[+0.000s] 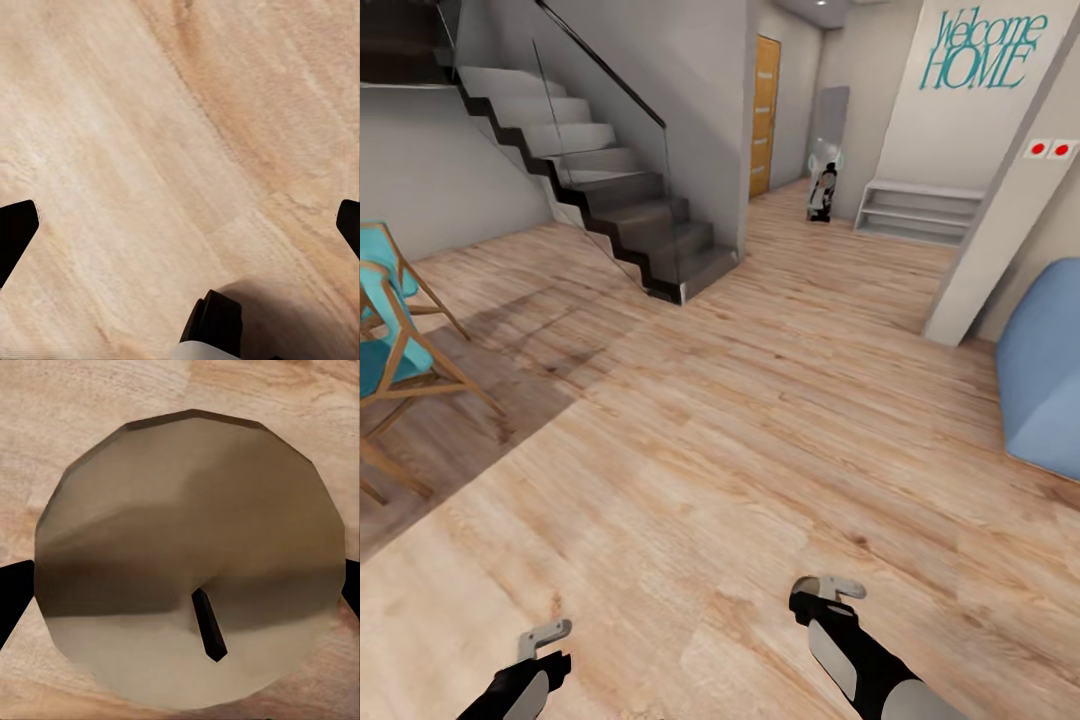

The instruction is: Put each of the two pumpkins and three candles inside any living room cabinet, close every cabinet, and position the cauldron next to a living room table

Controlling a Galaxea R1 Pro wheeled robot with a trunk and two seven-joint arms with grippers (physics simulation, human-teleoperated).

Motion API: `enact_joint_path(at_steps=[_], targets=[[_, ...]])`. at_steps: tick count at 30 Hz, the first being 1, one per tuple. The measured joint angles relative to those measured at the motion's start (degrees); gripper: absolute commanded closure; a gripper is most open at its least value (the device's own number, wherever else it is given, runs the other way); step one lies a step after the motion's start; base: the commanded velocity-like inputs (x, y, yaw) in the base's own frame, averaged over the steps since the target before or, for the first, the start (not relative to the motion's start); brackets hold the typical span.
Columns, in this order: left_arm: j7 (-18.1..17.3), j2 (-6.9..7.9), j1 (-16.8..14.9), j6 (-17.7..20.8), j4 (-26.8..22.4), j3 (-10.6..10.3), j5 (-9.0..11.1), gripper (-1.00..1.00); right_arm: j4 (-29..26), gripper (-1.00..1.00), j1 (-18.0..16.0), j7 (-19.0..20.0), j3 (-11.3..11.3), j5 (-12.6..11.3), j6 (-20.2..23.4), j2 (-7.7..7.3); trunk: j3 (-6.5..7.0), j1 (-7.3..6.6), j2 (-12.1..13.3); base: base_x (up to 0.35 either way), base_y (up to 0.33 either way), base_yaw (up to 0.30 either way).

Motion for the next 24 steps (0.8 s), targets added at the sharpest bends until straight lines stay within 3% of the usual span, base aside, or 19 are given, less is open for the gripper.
enact_joint_path(at_steps=[24], targets=[[0.0,0.00,0.0,0.0,0.0,0.0,0.0,-1.00,0.1,1.00,0.0,0.0,0.0,0.0,-0.4,0.00,0.00,0.00,0.0,0.000,0.000,0.291]])
